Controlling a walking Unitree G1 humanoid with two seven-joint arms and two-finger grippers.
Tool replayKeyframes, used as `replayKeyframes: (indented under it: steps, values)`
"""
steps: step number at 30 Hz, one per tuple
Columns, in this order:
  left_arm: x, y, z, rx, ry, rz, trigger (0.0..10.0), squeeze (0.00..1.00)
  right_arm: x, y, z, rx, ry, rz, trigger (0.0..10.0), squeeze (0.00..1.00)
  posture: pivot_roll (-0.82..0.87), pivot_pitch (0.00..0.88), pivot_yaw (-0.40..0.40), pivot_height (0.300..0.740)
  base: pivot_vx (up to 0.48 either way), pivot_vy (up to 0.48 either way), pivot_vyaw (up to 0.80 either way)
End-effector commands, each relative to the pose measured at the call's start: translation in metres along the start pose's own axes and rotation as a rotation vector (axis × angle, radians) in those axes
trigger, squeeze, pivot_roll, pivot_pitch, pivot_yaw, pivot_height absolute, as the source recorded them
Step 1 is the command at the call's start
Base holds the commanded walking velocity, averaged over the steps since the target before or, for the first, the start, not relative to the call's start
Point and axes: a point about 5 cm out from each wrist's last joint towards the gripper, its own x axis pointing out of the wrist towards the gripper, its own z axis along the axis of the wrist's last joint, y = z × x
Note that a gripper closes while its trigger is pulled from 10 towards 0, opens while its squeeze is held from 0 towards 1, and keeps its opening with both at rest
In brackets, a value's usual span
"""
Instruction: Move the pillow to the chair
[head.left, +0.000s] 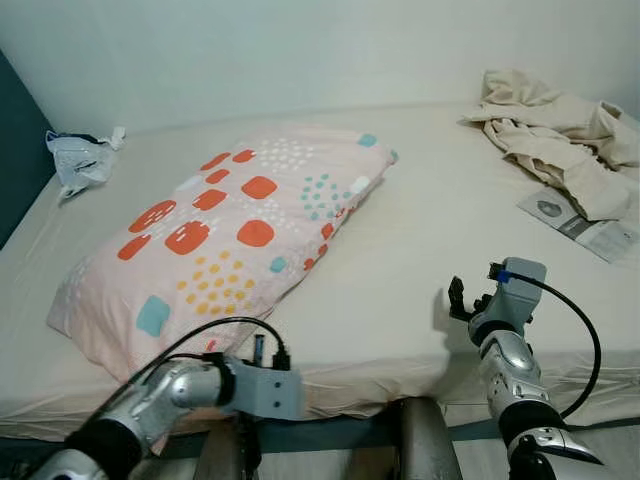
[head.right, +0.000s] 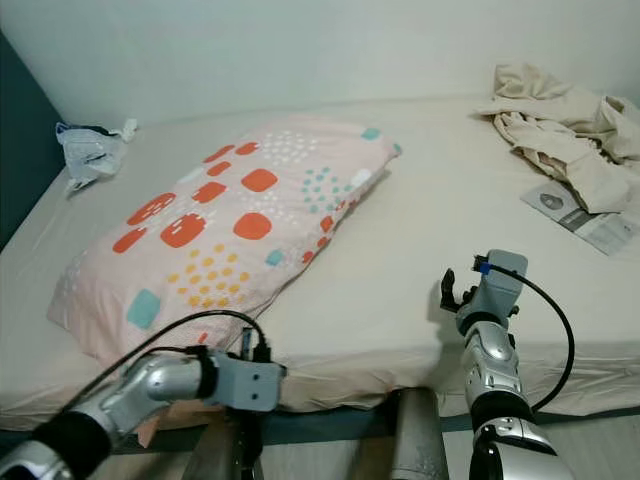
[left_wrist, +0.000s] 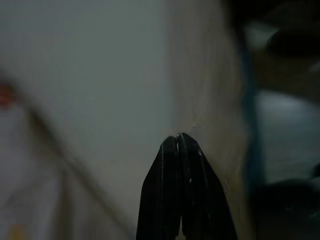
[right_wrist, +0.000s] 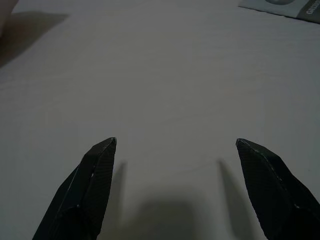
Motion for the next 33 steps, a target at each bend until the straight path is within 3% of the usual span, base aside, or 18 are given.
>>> replayKeyframes:
  steps: [1,3,4,5,10,18,22,23,25,31,33]
  values:
    - [0.001,0.017,-0.003,-0.024,0.032,0.131,10.0,0.00,-0.002,0.005,-0.007,0.020,0.028,0.003,10.0,0.00,0.06,0.148,0.036,0.581,0.000,0.000,0.00]
    - [0.002,0.021,-0.001,-0.035,0.034,0.166,10.0,0.00,-0.002,0.005,-0.008,0.019,0.030,0.003,10.0,0.00,0.06,0.148,0.036,0.581,0.000,0.000,0.00]
    - [0.003,0.022,0.000,-0.056,0.030,0.181,10.0,0.18,-0.002,0.006,-0.008,0.020,0.031,0.004,10.0,0.00,0.06,0.148,0.036,0.581,0.000,0.000,0.00]
    - [0.009,0.022,0.003,-0.042,0.042,0.172,10.0,1.00,-0.002,0.007,-0.008,0.020,0.033,0.005,10.0,0.00,0.05,0.148,0.035,0.581,0.000,0.000,0.00]
    - [0.025,0.015,0.007,0.013,0.101,0.150,10.0,1.00,-0.001,0.008,-0.007,0.023,0.031,0.009,10.0,0.00,0.05,0.148,0.037,0.581,0.000,0.000,0.00]
    - [0.036,0.018,0.008,0.070,0.222,0.260,10.0,1.00,-0.002,0.005,-0.007,0.019,0.027,0.002,10.0,0.00,0.04,0.150,0.042,0.581,0.000,0.000,0.00]
    - [0.034,0.024,-0.003,0.121,0.345,0.354,10.0,1.00,-0.003,0.004,-0.009,0.018,0.029,-0.001,10.0,0.00,0.04,0.150,0.045,0.581,0.000,0.000,0.00]
    - [0.030,0.029,-0.009,0.175,0.403,0.414,10.0,1.00,-0.004,0.006,-0.011,0.018,0.033,0.003,10.0,0.00,0.03,0.147,0.047,0.581,0.000,0.000,0.00]
    - [0.029,0.032,-0.011,0.203,0.423,0.436,10.0,1.00,-0.004,0.008,-0.012,0.018,0.035,0.006,10.0,0.00,0.03,0.148,0.048,0.581,0.000,0.000,0.00]
    - [0.014,0.048,-0.028,0.231,0.558,0.548,10.0,1.00,-0.008,0.013,-0.019,0.017,0.047,0.025,10.0,0.00,0.02,0.142,0.050,0.581,0.000,0.000,0.00]
    - [0.007,0.050,-0.037,0.236,0.615,0.563,10.0,0.92,-0.010,0.016,-0.023,0.018,0.054,0.034,10.0,0.00,0.03,0.139,0.048,0.581,0.000,0.000,0.00]
